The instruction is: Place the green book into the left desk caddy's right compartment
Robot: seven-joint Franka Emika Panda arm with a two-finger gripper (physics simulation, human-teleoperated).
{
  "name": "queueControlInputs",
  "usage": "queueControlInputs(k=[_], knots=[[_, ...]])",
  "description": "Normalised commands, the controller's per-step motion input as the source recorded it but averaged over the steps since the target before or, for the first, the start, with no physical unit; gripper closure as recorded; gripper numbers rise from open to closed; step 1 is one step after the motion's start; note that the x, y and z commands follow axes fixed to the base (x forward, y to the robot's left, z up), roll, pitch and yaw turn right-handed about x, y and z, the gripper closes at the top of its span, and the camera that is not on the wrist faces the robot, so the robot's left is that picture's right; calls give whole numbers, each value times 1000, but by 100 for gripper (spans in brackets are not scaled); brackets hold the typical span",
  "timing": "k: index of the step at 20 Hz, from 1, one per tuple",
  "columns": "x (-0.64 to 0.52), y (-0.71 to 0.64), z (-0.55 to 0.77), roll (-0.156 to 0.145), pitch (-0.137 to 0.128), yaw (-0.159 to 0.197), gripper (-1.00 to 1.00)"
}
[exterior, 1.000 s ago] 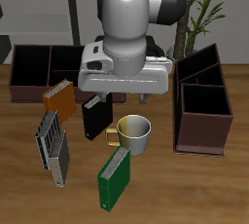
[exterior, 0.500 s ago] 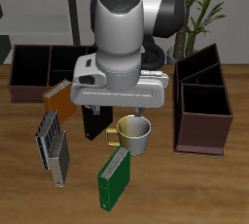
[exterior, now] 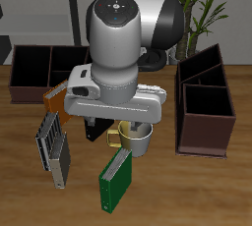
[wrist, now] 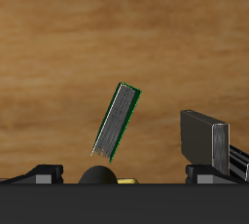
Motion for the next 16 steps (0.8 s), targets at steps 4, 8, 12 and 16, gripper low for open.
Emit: queueControlInputs(k=[4, 8, 12, 16], knots=[[259, 52, -346, 15, -16, -90, -100], [146, 18, -417, 4, 14, -25, -100], [34, -70, -294, -11, 3, -52, -100], [-68, -47, -273, -4, -6, -24, -100]])
